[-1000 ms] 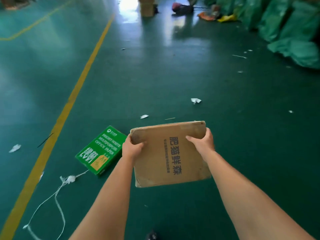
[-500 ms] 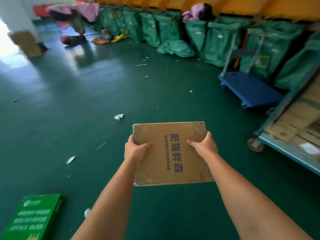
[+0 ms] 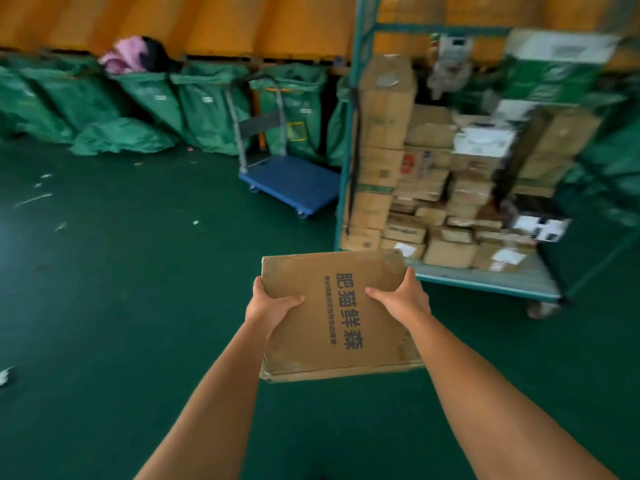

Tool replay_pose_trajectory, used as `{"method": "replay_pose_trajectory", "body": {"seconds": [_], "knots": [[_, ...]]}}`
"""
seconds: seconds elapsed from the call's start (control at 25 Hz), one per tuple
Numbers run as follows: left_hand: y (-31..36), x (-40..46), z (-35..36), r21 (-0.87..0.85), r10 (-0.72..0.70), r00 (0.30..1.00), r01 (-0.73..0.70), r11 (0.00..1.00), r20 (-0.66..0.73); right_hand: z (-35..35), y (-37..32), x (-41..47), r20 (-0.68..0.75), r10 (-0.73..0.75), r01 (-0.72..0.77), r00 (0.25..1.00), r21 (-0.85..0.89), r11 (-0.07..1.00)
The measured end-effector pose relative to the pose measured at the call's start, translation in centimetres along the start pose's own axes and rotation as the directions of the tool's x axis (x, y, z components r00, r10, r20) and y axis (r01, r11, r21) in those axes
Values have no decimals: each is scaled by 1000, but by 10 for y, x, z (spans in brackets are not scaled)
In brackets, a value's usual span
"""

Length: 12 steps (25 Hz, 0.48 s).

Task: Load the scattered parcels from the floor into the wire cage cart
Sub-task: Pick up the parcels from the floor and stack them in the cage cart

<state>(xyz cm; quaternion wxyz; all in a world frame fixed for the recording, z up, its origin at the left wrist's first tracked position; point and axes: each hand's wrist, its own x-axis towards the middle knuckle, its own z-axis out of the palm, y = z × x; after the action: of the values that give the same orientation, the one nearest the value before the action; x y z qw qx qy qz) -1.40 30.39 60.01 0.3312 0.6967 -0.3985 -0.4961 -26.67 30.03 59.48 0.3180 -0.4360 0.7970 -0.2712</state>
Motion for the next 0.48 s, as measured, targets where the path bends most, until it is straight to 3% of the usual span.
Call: {"method": "replay_pose_trajectory", "body": {"seconds": [0.2,0.48], "knots": [[73,67,100,62,27,971,-43,997,237,-76,22,70,-173,139,-137,975,23,990],[152,119,250,125,70,913,-130,984,402,-167,79,163,-298,283,-260,912,114,959]]}}
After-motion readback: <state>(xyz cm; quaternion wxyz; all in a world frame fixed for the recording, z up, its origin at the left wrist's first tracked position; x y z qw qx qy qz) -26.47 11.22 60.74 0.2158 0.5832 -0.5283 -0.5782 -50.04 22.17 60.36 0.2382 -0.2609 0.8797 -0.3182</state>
